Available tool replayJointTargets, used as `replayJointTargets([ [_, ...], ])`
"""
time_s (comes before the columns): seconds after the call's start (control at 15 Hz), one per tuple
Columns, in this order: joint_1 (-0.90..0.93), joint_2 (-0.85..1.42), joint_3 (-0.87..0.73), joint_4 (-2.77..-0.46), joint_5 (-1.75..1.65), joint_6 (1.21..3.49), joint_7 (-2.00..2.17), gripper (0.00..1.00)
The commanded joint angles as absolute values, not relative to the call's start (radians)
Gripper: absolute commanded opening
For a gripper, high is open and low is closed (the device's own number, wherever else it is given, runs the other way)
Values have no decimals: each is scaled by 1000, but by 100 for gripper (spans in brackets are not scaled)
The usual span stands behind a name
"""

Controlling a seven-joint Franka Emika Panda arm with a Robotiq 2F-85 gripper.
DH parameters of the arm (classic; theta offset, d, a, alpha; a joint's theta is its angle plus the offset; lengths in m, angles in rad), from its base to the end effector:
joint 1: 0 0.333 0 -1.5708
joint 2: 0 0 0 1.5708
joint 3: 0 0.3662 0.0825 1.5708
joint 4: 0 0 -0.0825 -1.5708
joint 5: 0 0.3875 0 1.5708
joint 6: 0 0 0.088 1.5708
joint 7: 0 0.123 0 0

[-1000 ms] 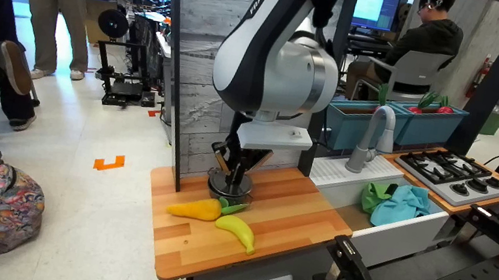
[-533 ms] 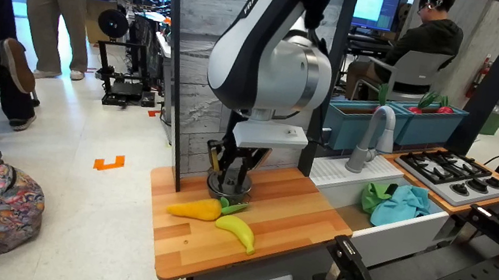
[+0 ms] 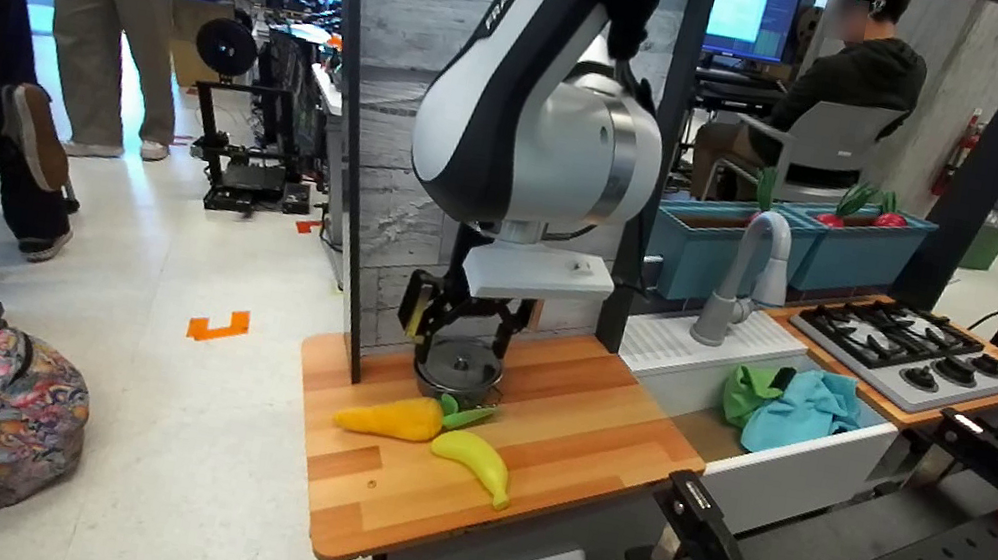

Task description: Cover the pot with the lid on the counter

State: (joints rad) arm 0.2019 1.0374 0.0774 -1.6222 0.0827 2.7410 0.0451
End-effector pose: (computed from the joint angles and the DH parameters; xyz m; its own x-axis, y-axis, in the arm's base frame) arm 0.6833 0.1862 0.0290 0.9909 0.1142 0.0711 0.1214 -0.9867 -0.1080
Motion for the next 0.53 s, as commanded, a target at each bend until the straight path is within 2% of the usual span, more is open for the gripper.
replayJointTargets([
  [0.0,200,925,97,-1765,64,2785,46,100],
  [0.4,162,697,159,-2085,60,2797,-35,100],
  [0.47,189,806,136,-1939,67,2788,5,100],
])
